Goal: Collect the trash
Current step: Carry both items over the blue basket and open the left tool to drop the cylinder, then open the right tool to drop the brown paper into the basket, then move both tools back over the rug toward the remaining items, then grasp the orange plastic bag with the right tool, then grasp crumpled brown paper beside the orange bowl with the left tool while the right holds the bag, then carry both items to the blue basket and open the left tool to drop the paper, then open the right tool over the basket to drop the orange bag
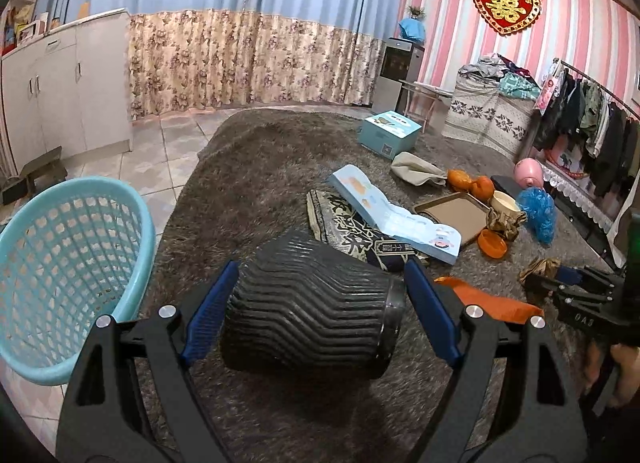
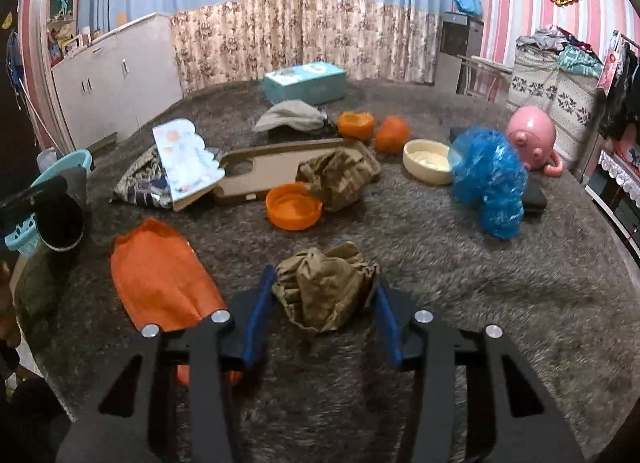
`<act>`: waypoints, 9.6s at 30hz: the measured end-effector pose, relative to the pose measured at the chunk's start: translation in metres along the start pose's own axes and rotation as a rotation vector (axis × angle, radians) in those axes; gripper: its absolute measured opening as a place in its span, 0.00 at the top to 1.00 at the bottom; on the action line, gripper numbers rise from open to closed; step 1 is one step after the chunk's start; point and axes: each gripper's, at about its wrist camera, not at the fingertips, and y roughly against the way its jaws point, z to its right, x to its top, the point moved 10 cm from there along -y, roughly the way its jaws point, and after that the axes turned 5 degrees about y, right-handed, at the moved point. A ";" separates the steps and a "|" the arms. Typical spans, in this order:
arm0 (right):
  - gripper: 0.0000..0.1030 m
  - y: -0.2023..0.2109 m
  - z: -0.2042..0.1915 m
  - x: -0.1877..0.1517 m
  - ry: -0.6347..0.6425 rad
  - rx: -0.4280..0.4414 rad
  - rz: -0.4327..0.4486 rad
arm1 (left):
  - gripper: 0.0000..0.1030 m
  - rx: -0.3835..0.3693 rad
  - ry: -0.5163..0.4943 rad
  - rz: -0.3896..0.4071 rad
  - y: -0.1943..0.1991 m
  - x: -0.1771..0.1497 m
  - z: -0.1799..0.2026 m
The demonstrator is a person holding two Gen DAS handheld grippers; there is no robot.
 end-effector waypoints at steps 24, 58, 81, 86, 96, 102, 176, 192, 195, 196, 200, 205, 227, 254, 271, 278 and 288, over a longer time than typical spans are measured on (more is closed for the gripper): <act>0.55 0.015 -0.161 0.146 0.140 0.198 0.246 | 0.21 0.289 0.095 0.181 0.079 0.081 -0.145; 0.55 -0.050 -0.370 0.145 0.270 0.417 0.162 | 0.06 0.489 0.202 0.203 0.088 0.061 -0.296; 0.16 -0.053 -0.354 0.141 0.241 0.382 0.142 | 0.05 0.528 0.230 0.188 0.094 0.052 -0.292; 0.13 -0.035 -0.306 0.153 0.205 0.335 0.167 | 0.05 0.514 0.222 0.202 0.096 0.059 -0.273; 0.07 -0.005 -0.187 0.163 0.111 0.210 0.178 | 0.05 0.450 0.182 0.212 0.098 0.068 -0.204; 0.07 0.009 -0.115 0.139 0.091 0.108 0.154 | 0.05 0.360 0.171 0.202 0.091 0.061 -0.147; 0.89 0.059 0.171 0.025 -0.142 -0.186 0.184 | 0.05 -0.050 -0.095 -0.079 -0.097 0.006 0.204; 0.89 0.048 0.179 0.018 -0.170 -0.194 0.167 | 0.54 -0.147 -0.150 -0.160 -0.132 -0.007 0.238; 0.89 0.048 0.175 0.019 -0.168 -0.191 0.173 | 0.55 -0.159 -0.135 -0.132 -0.124 -0.003 0.235; 0.89 0.049 0.174 0.019 -0.166 -0.190 0.175 | 0.55 -0.159 -0.131 -0.120 -0.120 0.000 0.234; 0.89 0.054 0.167 0.024 -0.154 -0.188 0.190 | 0.55 -0.142 -0.117 -0.069 -0.102 0.019 0.225; 0.89 0.060 0.151 0.035 -0.128 -0.179 0.209 | 0.55 -0.096 -0.087 -0.016 -0.073 0.041 0.192; 0.89 0.033 0.005 0.098 0.011 -0.008 0.233 | 0.55 0.197 0.053 0.083 0.014 0.067 -0.025; 0.89 -0.006 -0.177 0.143 0.276 0.167 0.227 | 0.55 0.413 0.118 0.109 0.043 0.065 -0.204; 0.89 -0.022 -0.252 0.151 0.304 0.281 0.197 | 0.35 0.490 0.133 0.080 0.043 0.055 -0.281; 0.89 -0.023 -0.291 0.152 0.334 0.340 0.194 | 0.15 0.531 0.159 0.108 0.061 0.054 -0.291; 0.89 -0.044 -0.353 0.137 0.397 0.420 0.139 | 0.10 0.583 0.199 0.138 0.087 0.052 -0.310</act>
